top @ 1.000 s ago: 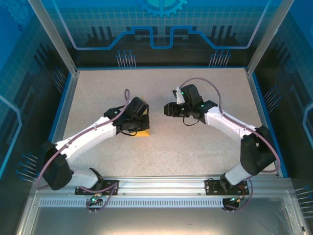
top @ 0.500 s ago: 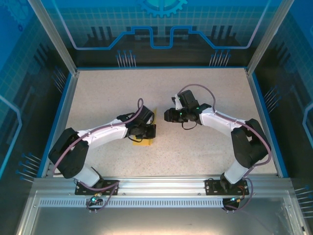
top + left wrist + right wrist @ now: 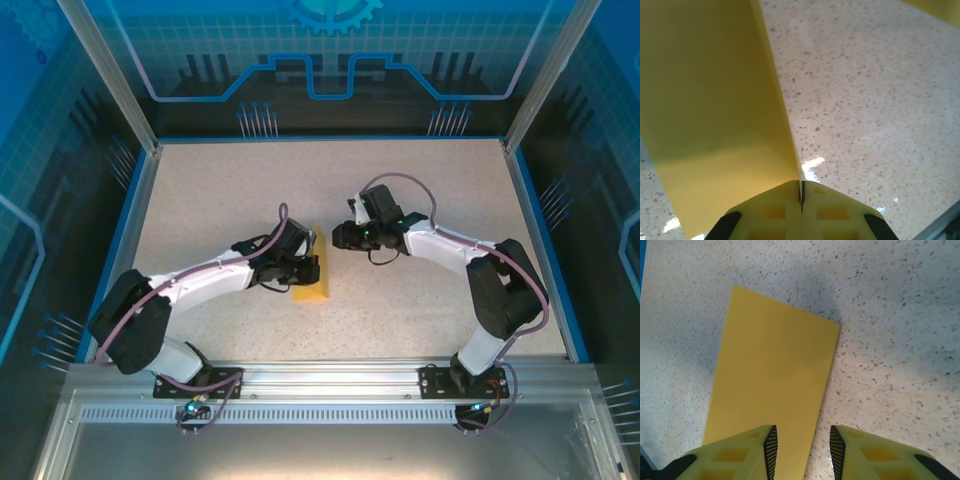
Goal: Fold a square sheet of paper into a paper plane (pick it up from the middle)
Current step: Fold the triangle a second time at the center of the table.
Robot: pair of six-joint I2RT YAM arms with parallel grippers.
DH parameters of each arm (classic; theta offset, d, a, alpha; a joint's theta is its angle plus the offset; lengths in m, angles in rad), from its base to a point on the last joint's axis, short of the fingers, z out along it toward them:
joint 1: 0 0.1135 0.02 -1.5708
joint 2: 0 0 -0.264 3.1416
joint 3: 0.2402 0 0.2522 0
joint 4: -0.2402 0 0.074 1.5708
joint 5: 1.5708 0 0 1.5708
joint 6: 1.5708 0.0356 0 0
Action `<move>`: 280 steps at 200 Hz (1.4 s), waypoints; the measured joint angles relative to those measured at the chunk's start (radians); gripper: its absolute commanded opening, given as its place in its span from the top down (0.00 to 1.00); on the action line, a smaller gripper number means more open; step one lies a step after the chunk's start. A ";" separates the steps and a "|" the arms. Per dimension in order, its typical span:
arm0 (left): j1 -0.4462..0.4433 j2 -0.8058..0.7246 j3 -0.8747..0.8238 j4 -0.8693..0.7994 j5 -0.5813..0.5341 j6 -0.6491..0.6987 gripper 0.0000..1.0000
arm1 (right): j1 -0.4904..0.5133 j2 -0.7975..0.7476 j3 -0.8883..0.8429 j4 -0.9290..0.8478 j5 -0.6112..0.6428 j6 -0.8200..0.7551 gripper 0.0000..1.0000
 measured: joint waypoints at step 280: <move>0.060 0.068 -0.013 0.126 0.063 -0.241 0.51 | 0.058 0.349 0.223 -0.106 -0.105 0.008 0.78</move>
